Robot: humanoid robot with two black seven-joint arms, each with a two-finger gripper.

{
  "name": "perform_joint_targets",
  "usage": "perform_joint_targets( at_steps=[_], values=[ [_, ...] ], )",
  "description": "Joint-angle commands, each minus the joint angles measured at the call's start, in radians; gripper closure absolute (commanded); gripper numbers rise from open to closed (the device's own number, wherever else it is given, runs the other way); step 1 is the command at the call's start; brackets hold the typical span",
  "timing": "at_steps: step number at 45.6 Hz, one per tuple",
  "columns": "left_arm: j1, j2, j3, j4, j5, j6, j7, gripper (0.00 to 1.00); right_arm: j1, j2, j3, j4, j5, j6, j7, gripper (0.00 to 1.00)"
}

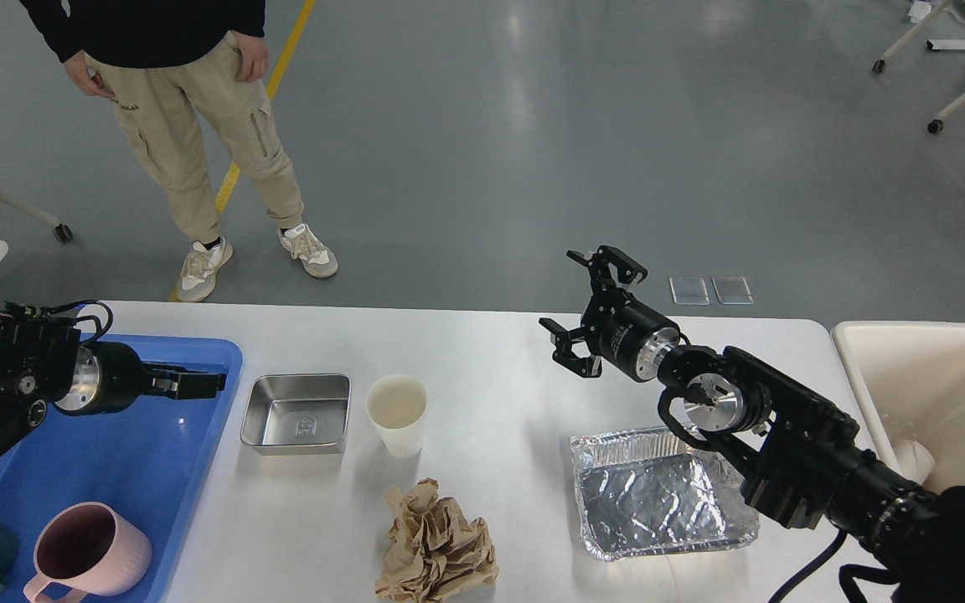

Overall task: Tidy desktop
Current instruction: 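Reach the left gripper to the steel tin and grasp its rim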

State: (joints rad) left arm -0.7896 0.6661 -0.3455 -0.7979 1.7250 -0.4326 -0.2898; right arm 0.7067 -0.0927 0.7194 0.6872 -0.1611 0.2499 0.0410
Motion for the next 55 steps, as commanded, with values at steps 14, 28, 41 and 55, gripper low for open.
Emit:
perform_joint_targets(
  at_steps=[14,28,41,55],
  values=[
    [0.013,-0.122,0.003,0.082,-0.005,0.008,0.004,0.03,-0.004,-0.009,0.0,0.009,0.0,-0.001,0.002,0.0],
    [0.026,-0.148,0.003,0.126,-0.007,0.02,-0.003,0.04,-0.006,-0.009,0.0,0.009,0.0,-0.001,0.002,0.0],
    [0.032,-0.178,0.003,0.2,-0.007,0.052,-0.04,0.05,-0.01,-0.009,0.0,0.017,0.0,-0.003,0.007,0.0],
    [0.032,-0.207,0.005,0.206,-0.01,0.064,-0.06,0.06,-0.01,-0.009,0.0,0.017,0.0,-0.003,0.007,0.0]
  ],
)
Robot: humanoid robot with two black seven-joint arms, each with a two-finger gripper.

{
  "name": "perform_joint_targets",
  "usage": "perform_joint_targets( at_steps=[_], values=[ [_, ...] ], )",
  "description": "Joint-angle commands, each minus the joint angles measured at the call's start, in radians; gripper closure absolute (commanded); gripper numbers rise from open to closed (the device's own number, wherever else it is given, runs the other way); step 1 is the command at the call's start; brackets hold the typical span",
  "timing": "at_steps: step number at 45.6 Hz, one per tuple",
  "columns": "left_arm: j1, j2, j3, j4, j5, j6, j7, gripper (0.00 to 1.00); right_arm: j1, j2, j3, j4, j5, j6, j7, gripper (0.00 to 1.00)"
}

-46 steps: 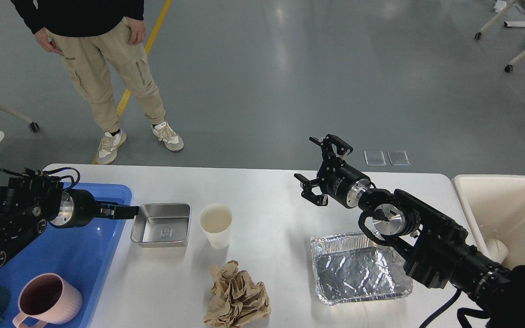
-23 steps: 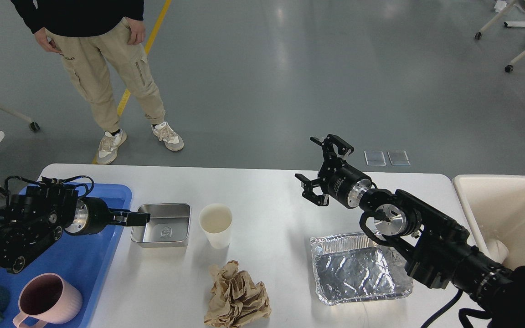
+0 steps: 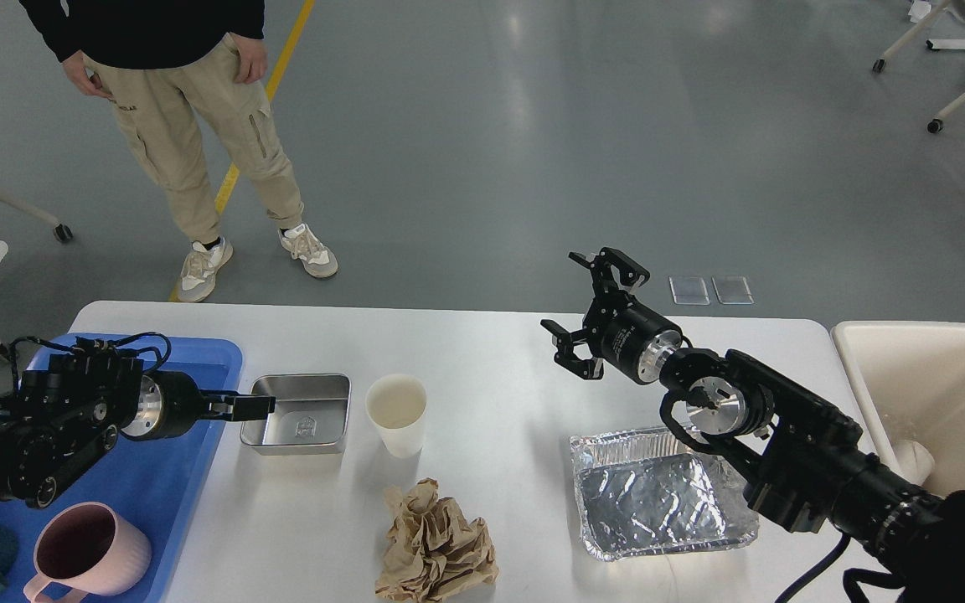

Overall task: Tidy desktop
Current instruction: 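Reach the left gripper to the steel tin and grasp its rim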

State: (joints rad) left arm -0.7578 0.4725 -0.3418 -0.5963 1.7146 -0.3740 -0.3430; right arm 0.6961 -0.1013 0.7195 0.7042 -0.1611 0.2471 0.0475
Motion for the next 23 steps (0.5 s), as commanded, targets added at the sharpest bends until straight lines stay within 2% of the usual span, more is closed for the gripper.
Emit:
perform_joint_targets(
  at_steps=[1,6,14,23],
  values=[
    [0.0,-0.017,0.001,0.009,0.0,0.009,-0.007,0.06,0.0,0.0,0.0,0.0,0.0,0.0,0.0,0.0],
    [0.002,-0.026,0.018,0.016,0.0,0.023,-0.013,0.09,0.0,0.0,0.0,0.0,0.0,0.0,0.0,0.0],
    [0.0,-0.026,0.11,0.03,-0.004,0.072,-0.062,0.16,-0.001,0.0,0.0,0.001,0.0,0.0,0.0,0.0],
    [0.0,-0.026,0.142,0.059,-0.027,0.083,-0.103,0.25,-0.001,0.0,0.0,0.001,0.0,0.0,0.0,0.0]
  ],
)
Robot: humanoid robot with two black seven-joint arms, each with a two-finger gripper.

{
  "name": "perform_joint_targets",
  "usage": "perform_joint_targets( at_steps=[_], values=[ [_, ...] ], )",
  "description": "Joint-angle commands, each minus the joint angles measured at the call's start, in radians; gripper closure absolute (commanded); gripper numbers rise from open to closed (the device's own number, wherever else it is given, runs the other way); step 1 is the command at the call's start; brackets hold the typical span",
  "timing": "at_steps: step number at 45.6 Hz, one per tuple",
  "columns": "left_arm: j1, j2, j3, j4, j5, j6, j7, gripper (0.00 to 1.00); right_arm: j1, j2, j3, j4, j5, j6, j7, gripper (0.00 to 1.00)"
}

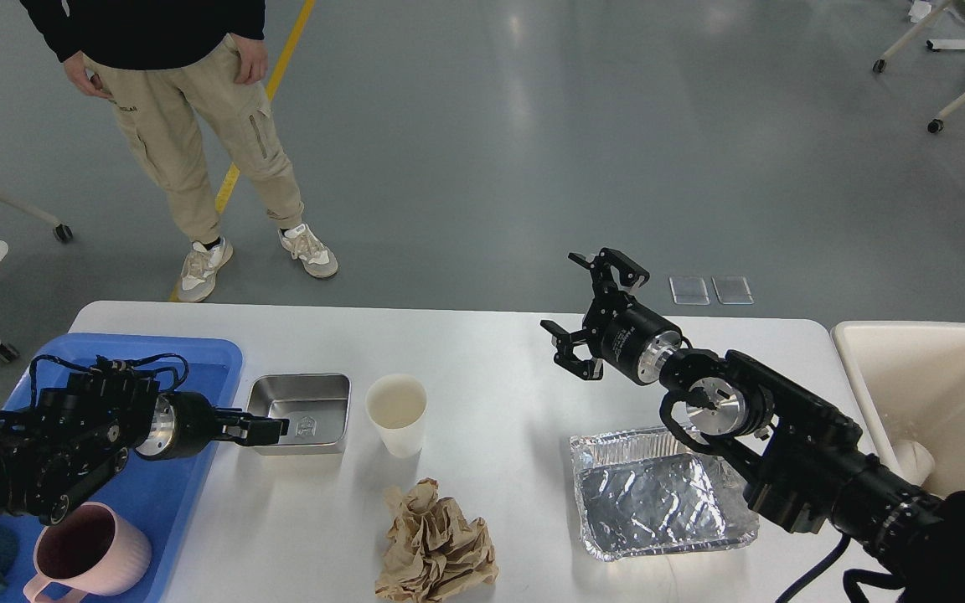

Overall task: Tidy desktop
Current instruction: 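Reach the left gripper to the steel tin and grasp its rim, then lift the steel tin and carry it over the blue tray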

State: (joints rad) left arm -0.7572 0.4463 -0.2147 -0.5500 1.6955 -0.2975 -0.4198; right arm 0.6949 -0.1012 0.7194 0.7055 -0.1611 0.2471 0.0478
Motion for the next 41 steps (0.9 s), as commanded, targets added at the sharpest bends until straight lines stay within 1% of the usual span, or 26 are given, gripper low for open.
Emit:
perform_joint_targets(
  at_steps=[1,8,11,14,16,21,25,28,33,38,41],
  values=[
    [-0.001,0.0,0.017,0.015,-0.008,0.008,-0.031,0.26,0.0,0.0,0.0,0.0,0.0,0.0,0.0,0.0],
    [-0.002,0.0,0.024,0.033,-0.008,0.021,-0.042,0.37,0.0,0.0,0.0,0.0,0.0,0.0,0.001,0.0],
    [-0.002,0.0,0.024,0.036,-0.008,0.021,-0.048,0.48,0.0,0.0,0.0,0.002,0.0,0.0,0.001,0.0],
    [-0.002,0.002,0.026,0.041,-0.008,0.02,-0.054,0.62,0.0,0.0,0.0,0.002,0.0,0.0,0.001,0.0],
    [-0.004,0.0,0.028,0.05,-0.008,0.02,-0.063,0.66,0.0,0.0,0.0,0.003,0.0,0.0,0.001,0.0],
    [-0.004,0.0,0.028,0.056,-0.007,0.021,-0.085,0.81,0.0,0.0,0.0,0.003,0.0,0.0,0.001,0.0],
    [-0.005,0.0,0.043,0.056,-0.008,0.024,-0.091,0.85,0.0,0.0,0.0,0.003,0.0,-0.006,0.001,0.0],
    [-0.005,0.002,0.055,0.058,-0.008,0.029,-0.106,0.91,0.0,0.0,0.0,0.003,0.0,-0.008,0.001,0.0],
    [-0.008,0.002,0.066,0.059,-0.008,0.032,-0.123,0.98,0.0,0.0,0.0,0.003,0.0,-0.008,0.001,0.0],
    [-0.013,0.003,0.067,0.064,-0.008,0.032,-0.128,0.99,0.0,0.0,0.0,0.003,0.0,-0.009,0.001,0.0],
    [-0.013,0.006,0.067,0.062,-0.01,0.032,-0.14,0.99,0.0,0.0,0.0,0.003,0.0,-0.009,0.001,0.0]
  ],
)
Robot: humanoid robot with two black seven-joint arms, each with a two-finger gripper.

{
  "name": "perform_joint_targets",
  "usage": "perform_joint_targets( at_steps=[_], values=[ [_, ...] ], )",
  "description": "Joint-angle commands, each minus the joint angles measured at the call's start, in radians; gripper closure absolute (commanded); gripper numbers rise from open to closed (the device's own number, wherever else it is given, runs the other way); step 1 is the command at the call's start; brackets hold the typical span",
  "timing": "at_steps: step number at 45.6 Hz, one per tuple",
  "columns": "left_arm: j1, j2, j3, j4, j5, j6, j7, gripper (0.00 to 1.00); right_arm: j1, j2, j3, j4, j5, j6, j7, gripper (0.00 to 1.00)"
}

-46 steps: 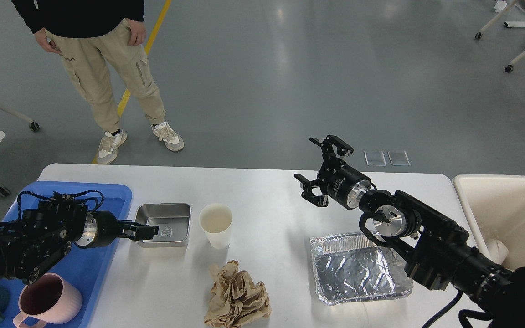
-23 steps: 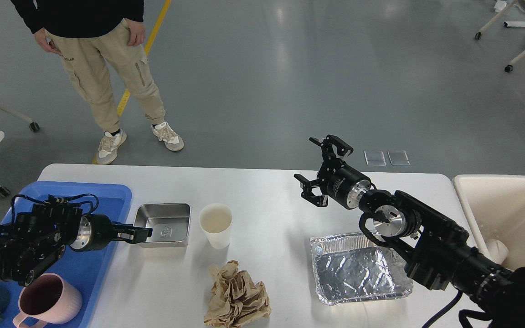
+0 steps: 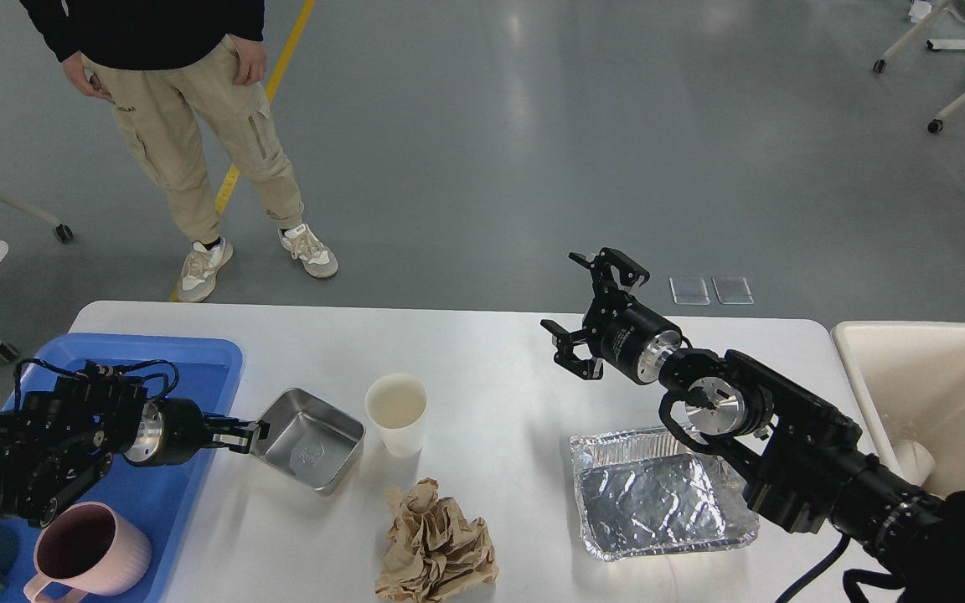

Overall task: Tidy desktop
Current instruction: 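Lift the steel tin and carry it over the blue tray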

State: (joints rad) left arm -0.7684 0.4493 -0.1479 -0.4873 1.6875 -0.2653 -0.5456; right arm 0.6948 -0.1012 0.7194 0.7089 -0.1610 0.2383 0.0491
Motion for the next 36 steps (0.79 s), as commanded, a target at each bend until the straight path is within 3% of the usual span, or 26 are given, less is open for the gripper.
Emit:
perform_joint_targets(
  at_steps=[1,10,19,36],
  values=[
    [-0.002,0.005,0.001,-0.001,-0.002,0.0,-0.017,0.99,0.0,0.0,0.0,0.0,0.0,-0.001,0.0,0.0],
    [-0.015,0.017,-0.005,-0.016,0.0,-0.011,-0.04,0.99,0.0,0.0,0.0,0.0,0.0,-0.001,0.0,0.0],
    [-0.046,0.112,-0.009,-0.08,-0.098,-0.031,-0.056,0.98,-0.003,0.001,0.0,0.0,-0.002,-0.001,0.0,0.0],
    [-0.058,0.453,-0.019,-0.41,-0.233,-0.063,-0.068,0.96,-0.001,0.0,-0.002,-0.002,-0.005,-0.001,0.0,0.0]
  ],
)
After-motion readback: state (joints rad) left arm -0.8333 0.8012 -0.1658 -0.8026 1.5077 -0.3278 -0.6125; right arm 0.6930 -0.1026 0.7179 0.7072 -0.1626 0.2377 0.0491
